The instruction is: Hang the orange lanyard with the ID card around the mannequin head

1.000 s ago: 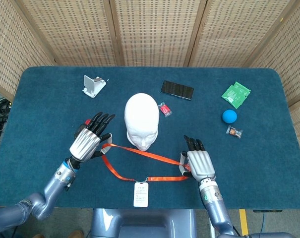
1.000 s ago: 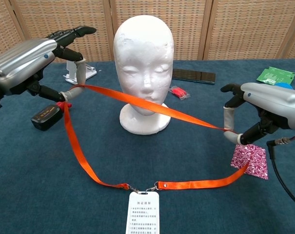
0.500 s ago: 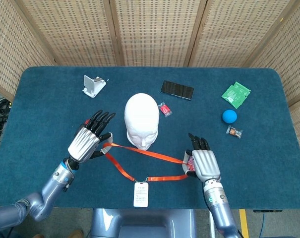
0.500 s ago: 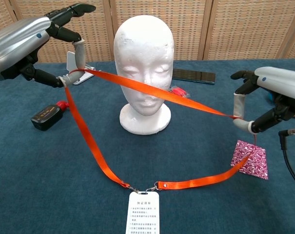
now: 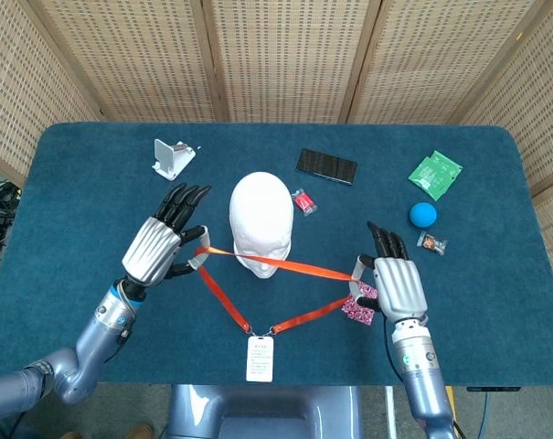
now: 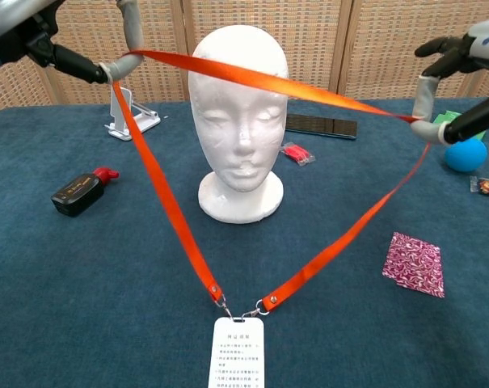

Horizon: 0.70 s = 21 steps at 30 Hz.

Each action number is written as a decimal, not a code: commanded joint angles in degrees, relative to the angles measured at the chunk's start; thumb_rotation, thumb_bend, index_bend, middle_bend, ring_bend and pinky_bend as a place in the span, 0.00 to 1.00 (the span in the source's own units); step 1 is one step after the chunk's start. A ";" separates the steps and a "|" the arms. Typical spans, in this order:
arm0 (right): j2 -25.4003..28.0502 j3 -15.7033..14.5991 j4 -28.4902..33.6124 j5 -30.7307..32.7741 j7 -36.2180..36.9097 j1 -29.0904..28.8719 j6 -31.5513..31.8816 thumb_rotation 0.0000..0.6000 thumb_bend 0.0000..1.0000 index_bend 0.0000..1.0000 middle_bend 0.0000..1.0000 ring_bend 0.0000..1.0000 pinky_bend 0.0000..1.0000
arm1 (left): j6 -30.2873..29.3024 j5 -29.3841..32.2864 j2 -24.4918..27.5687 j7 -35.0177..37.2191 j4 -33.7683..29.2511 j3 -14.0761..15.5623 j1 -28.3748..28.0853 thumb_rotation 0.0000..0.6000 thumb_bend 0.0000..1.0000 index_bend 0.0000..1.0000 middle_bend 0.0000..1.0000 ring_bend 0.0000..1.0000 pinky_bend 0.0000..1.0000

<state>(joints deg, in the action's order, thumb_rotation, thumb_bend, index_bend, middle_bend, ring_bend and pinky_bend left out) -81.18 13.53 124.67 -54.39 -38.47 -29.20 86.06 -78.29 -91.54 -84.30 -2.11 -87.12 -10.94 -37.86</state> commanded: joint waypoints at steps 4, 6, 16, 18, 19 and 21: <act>1.73 4.53 1.24 0.47 0.90 -1.20 0.58 1.00 0.69 0.79 0.00 0.00 0.00 | 4.22 6.85 3.96 -0.09 -4.41 -4.66 -1.39 1.00 0.52 0.83 0.00 0.00 0.00; 2.34 6.41 1.15 2.21 1.07 -2.25 -0.46 1.00 0.69 0.79 0.00 0.00 0.00 | 6.05 9.49 5.25 -0.96 -5.33 -5.97 -1.94 1.00 0.52 0.83 0.00 0.00 0.00; 3.02 14.28 -3.25 12.59 1.09 -8.26 -4.47 1.00 0.69 0.79 0.00 0.00 0.00 | 10.98 16.42 5.47 -0.95 -2.23 -9.72 -5.16 1.00 0.52 0.83 0.00 0.00 0.00; 3.37 14.93 -3.91 14.26 0.95 -9.16 -5.28 1.00 0.69 0.79 0.00 0.00 0.00 | 11.74 17.54 5.32 -1.48 -1.76 -10.06 -5.69 1.00 0.52 0.83 0.00 0.00 0.00; 3.49 15.16 -4.47 14.97 0.76 -9.66 -5.64 1.00 0.69 0.79 0.00 0.00 0.00 | 12.27 18.50 5.16 -1.69 -1.70 -10.31 -5.97 1.00 0.52 0.83 0.00 0.00 0.00; 3.52 15.92 -5.98 17.23 0.70 -11.06 -6.83 1.00 0.69 0.79 0.00 0.00 0.00 | 13.70 21.12 4.74 -2.54 -1.36 -11.19 -6.94 1.00 0.52 0.83 0.00 0.00 0.00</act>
<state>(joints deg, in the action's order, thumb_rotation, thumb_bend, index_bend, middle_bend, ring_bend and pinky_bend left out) -77.89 28.52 120.02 -38.90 -37.64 -38.94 80.44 -65.87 -72.30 -79.14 -3.89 -88.99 -21.29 -43.85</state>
